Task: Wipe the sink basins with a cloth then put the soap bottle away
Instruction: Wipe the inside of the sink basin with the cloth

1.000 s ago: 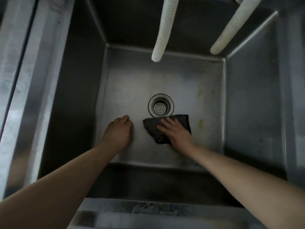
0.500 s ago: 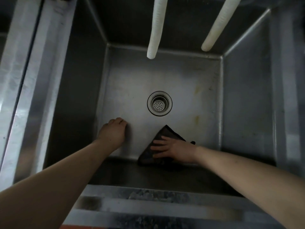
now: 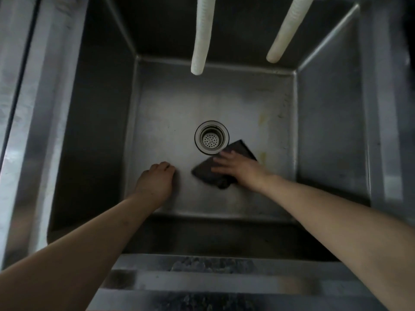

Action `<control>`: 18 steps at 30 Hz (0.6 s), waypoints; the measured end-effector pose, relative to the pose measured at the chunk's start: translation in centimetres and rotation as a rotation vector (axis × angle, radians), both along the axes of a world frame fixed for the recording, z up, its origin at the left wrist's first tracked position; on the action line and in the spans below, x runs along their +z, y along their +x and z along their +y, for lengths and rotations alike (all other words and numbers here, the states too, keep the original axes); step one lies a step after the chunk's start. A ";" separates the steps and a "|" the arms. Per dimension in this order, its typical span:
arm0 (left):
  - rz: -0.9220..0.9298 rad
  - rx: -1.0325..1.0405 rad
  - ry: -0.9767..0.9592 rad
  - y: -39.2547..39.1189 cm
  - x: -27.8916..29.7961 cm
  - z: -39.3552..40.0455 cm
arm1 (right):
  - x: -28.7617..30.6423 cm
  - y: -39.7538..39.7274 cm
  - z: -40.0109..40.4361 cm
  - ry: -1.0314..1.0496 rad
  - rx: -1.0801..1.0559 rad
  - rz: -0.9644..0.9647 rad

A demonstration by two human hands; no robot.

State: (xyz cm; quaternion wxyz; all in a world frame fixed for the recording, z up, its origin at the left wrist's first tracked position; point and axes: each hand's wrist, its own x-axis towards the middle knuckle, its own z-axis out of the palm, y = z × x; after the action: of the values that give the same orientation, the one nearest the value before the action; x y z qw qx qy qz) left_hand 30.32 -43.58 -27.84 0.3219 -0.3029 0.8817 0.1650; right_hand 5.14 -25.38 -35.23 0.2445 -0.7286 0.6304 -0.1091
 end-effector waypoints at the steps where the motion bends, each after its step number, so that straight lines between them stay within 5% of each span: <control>1: 0.000 -0.002 0.000 0.0 -0.1 0.1 | 0.2 -0.7 -0.3 0.025 -0.156 0.002; 8: 0.009 -0.008 0.022 0.1 -0.1 0.4 | 2.4 -3.1 2.8 0.132 -0.664 0.146; 18: -0.003 -0.007 0.038 -1.1 1.4 1.4 | 5.6 3.9 4.0 0.464 -0.339 0.087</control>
State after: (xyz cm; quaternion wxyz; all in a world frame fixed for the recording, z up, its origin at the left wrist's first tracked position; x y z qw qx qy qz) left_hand 29.20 -42.16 -26.41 0.3295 -0.2939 0.8790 0.1802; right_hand 9.03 -21.37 -29.65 0.3557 -0.5414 0.7612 0.0299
